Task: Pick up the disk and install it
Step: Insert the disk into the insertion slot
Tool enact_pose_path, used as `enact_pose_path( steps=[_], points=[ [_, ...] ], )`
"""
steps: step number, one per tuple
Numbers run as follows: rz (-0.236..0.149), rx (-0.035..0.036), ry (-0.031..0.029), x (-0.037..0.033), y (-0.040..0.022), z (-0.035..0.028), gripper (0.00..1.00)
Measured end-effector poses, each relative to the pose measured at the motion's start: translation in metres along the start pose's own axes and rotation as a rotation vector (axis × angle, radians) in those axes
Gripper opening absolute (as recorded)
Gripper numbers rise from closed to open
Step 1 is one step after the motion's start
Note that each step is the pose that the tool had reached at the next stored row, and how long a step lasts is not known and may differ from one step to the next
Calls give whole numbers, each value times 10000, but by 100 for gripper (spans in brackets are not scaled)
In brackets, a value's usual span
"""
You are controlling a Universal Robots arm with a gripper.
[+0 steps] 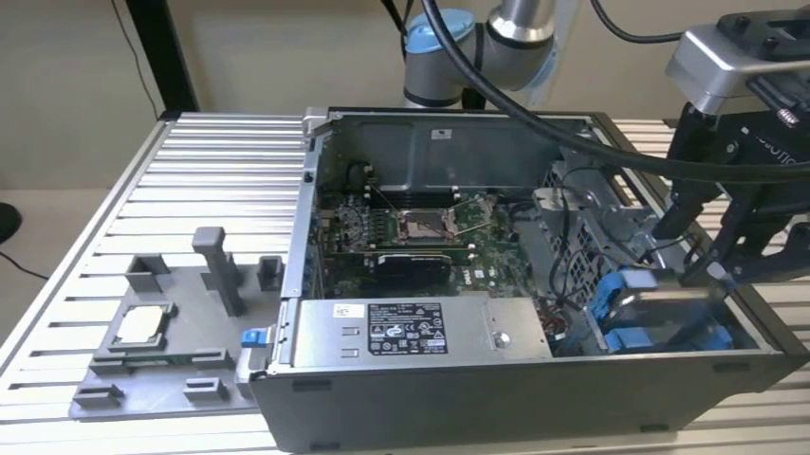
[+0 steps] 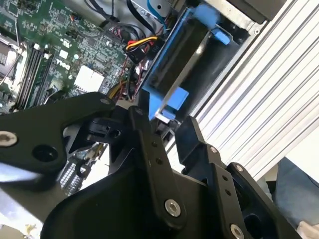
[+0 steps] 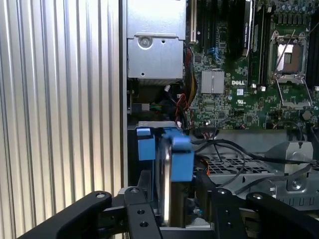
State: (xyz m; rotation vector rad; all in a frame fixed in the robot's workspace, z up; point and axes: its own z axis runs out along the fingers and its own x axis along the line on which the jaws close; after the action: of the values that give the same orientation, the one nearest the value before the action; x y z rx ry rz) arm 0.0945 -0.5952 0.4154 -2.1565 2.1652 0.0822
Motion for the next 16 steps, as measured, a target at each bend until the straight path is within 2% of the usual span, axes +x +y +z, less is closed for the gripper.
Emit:
enact_pose_path(
  steps=[9, 14, 16],
  points=[
    [0, 2, -3, 0, 0, 3, 100],
    [-10, 102, 0, 2, -1, 35, 100],
    [-12, 120, -1, 4, -2, 52, 100]
  ],
)
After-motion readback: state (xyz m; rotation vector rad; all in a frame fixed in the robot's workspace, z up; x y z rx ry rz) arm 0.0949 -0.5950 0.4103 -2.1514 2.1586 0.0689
